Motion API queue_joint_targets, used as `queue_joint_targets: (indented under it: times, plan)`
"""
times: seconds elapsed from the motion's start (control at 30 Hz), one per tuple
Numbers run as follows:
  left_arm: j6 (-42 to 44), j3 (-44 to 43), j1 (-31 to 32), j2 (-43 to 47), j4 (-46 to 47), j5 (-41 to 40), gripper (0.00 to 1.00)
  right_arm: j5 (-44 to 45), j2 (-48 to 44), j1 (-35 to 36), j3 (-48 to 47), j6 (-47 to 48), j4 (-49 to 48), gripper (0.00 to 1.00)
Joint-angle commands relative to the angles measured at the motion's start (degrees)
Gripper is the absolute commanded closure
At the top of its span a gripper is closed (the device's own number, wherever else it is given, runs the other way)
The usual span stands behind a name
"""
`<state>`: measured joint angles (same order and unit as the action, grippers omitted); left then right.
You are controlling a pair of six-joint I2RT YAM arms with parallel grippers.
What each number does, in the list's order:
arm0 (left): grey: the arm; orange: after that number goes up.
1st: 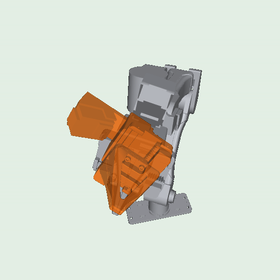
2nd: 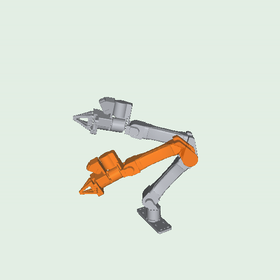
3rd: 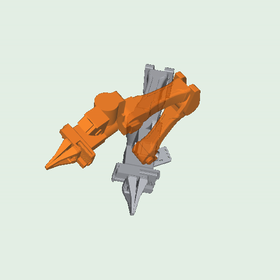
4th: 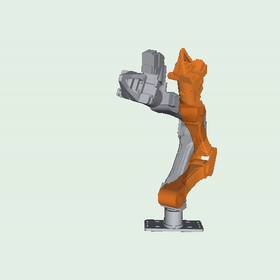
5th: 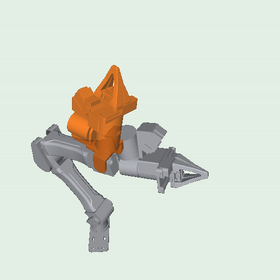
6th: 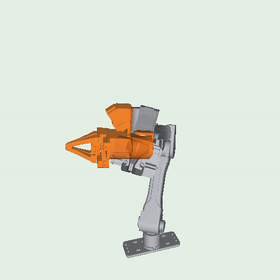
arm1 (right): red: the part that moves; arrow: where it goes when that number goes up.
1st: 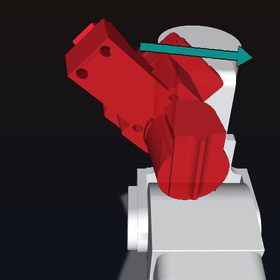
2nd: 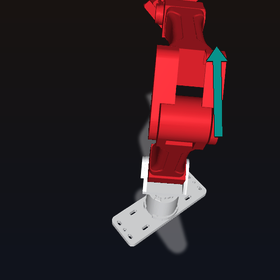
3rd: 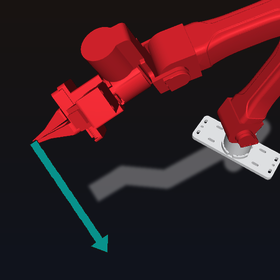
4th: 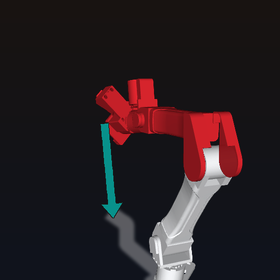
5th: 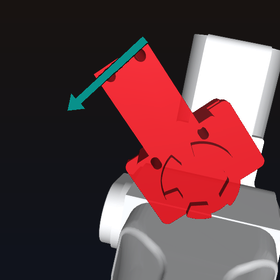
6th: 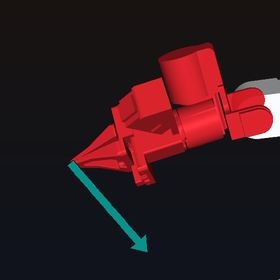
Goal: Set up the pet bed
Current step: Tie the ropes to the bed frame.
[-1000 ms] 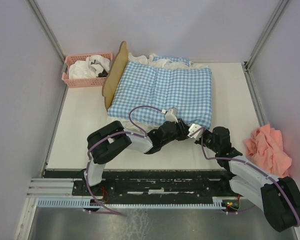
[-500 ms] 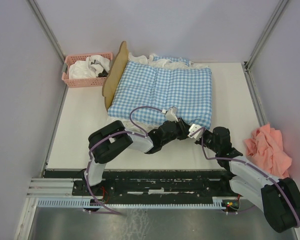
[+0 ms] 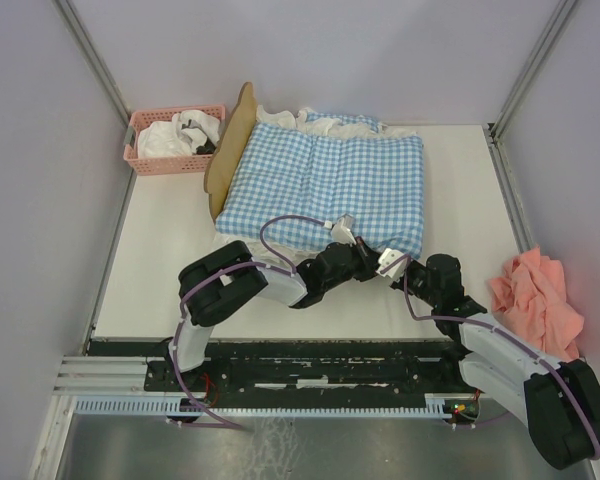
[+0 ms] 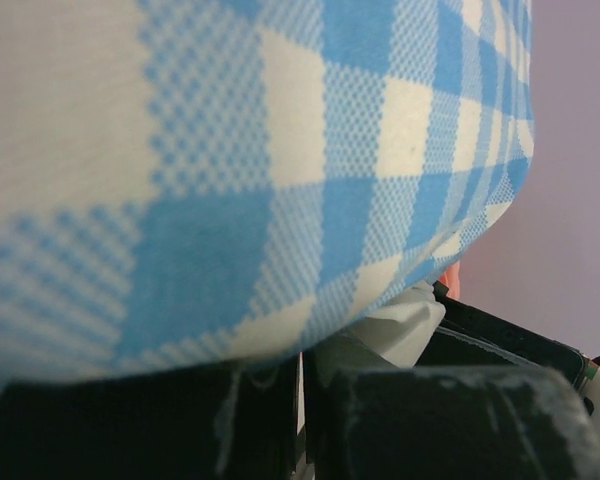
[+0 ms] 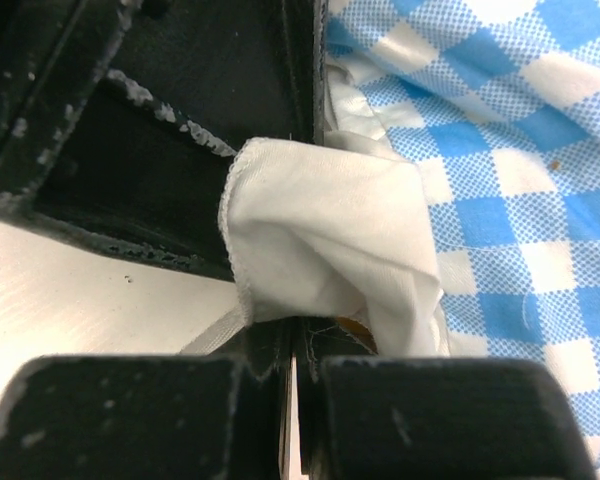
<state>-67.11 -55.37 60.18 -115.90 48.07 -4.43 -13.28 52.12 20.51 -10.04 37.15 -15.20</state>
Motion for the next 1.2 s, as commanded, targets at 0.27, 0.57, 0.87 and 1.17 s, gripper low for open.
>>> queue_joint_targets:
  times: [0.27, 0.57, 0.87, 1.17]
  plan:
    - [-1.11, 2.46, 0.60, 3.59, -3.49, -2.32, 0.75, 0.08, -1.76, -0.05, -1.03, -1.84, -1.90, 0.98]
    - [-7.26, 7.26, 0.49, 6.26, 1.02, -5.34, 0.70, 0.08, -1.96, -0.03, -0.77, -1.86, -2.20, 0.98]
    - [-8.03, 3.60, 0.44, 2.02, 7.03, -0.88, 0.69, 0.03, -1.98, -0.05, -0.77, -1.76, -2.21, 0.98]
    - [-6.46, 2.66, 0.34, 1.56, 5.77, -2.39, 0.67, -0.12, -2.11, -0.05, -0.86, -1.67, -1.85, 0.98]
